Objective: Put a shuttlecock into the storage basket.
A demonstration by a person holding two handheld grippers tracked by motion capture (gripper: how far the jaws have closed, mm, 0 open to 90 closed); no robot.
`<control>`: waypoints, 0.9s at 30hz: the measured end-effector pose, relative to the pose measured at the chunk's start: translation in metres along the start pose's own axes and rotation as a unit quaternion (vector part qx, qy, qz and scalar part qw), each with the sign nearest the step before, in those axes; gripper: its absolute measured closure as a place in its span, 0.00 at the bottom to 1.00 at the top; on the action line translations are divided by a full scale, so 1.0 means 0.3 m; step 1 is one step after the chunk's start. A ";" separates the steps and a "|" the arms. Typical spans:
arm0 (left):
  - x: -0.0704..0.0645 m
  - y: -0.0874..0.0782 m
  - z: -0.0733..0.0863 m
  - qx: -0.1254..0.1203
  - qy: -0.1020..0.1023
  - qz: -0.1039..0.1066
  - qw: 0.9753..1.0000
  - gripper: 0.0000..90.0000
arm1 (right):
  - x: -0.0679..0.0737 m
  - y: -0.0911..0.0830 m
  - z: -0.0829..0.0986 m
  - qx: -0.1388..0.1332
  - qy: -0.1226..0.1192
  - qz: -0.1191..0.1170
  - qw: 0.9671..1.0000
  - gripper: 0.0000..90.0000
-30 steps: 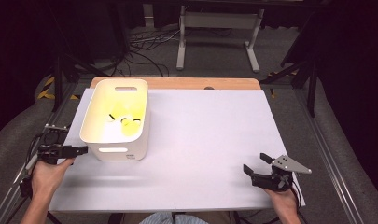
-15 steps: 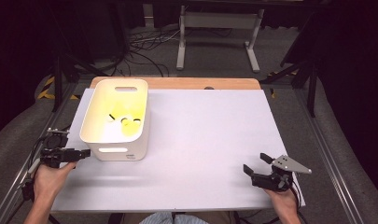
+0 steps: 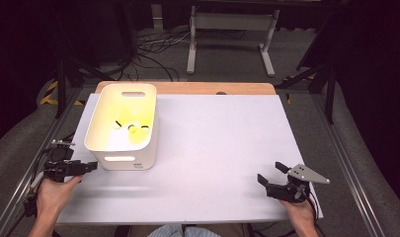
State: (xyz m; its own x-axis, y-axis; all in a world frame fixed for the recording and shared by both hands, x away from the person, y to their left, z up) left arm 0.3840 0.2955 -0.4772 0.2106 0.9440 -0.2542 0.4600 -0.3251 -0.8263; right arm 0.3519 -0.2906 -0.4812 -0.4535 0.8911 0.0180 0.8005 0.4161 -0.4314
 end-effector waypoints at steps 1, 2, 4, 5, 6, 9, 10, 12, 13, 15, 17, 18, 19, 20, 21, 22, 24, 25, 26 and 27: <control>-0.003 0.001 0.003 -0.002 -0.002 0.002 1.000 0.38 | 0.000 0.000 0.000 0.000 0.000 0.000 1.000 0.17; -0.004 0.001 0.006 -0.002 -0.001 0.002 1.000 0.38 | 0.000 0.000 0.000 0.000 0.000 0.000 1.000 0.17; -0.007 0.001 0.010 -0.002 -0.002 0.003 1.000 0.38 | 0.000 0.000 0.000 0.000 0.000 0.000 1.000 0.17; -0.009 0.001 0.012 -0.003 -0.001 0.003 1.000 0.38 | 0.000 0.000 0.000 0.000 0.000 0.000 1.000 0.17; -0.011 0.000 0.013 -0.004 0.000 0.003 1.000 0.38 | 0.000 0.000 0.000 0.000 0.000 0.000 1.000 0.17; -0.020 -0.002 0.013 -0.007 0.005 0.003 1.000 0.38 | 0.000 0.000 0.000 0.000 0.000 0.000 1.000 0.17; -0.023 -0.003 0.014 -0.006 0.006 0.003 1.000 0.38 | 0.000 0.000 0.000 0.000 0.000 0.000 1.000 0.17; -0.029 -0.002 0.014 -0.006 0.010 0.002 1.000 0.38 | 0.000 0.000 0.000 0.000 0.000 0.000 1.000 0.17; -0.031 -0.002 0.016 -0.006 0.011 0.002 1.000 0.38 | 0.001 0.000 0.000 0.000 0.000 -0.001 1.000 0.17; -0.035 -0.002 0.018 -0.007 0.012 0.005 1.000 0.38 | 0.000 0.000 0.000 0.000 0.000 -0.001 1.000 0.17; -0.036 -0.003 0.019 -0.007 0.012 0.005 1.000 0.38 | 0.000 0.000 0.000 0.000 0.000 -0.001 1.000 0.17; -0.038 -0.004 0.021 -0.006 0.011 0.006 1.000 0.38 | 0.000 0.000 0.000 0.000 0.000 -0.001 1.000 0.17; -0.039 -0.003 0.022 -0.007 0.013 0.006 1.000 0.38 | 0.001 0.000 0.000 0.000 0.000 -0.001 1.000 0.17; -0.043 -0.002 0.025 -0.006 0.010 0.008 1.000 0.38 | 0.001 0.000 0.000 0.000 0.000 -0.001 1.000 0.17; -0.043 -0.001 0.027 -0.005 0.013 0.009 1.000 0.38 | 0.001 0.000 0.000 0.000 0.000 -0.001 1.000 0.17; -0.045 0.001 0.030 -0.004 0.014 0.009 1.000 0.38 | 0.001 0.000 0.000 0.000 0.000 -0.001 1.000 0.17; -0.050 0.003 0.034 -0.005 0.013 0.010 1.000 0.38 | 0.000 0.000 0.000 0.000 0.000 -0.001 1.000 0.17; -0.051 0.004 0.036 -0.005 0.014 0.011 1.000 0.38 | 0.000 0.000 0.000 0.000 0.000 -0.001 1.000 0.17; -0.053 0.005 0.039 -0.007 0.015 0.013 1.000 0.38 | 0.001 0.000 0.000 0.000 0.000 -0.001 1.000 0.17; -0.054 0.005 0.041 -0.009 0.016 0.014 1.000 0.38 | 0.001 0.000 0.000 0.000 0.000 -0.001 1.000 0.17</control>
State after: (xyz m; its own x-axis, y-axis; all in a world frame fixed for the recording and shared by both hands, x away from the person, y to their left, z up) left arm 0.3705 0.2804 -0.4805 0.2509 0.9325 -0.2599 0.4694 -0.3520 -0.8098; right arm 0.3518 -0.2903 -0.4812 -0.4553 0.8902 0.0186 0.7994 0.4179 -0.4317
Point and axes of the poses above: each handheld gripper's, and its own axes: y roughly forward along the jaws, z roughly out of its underside, x roughly to its left, the point moved 7 cm from there along y, roughly forward along the jaws, and after that the axes turned 4 degrees about z, right-handed, at the moved point
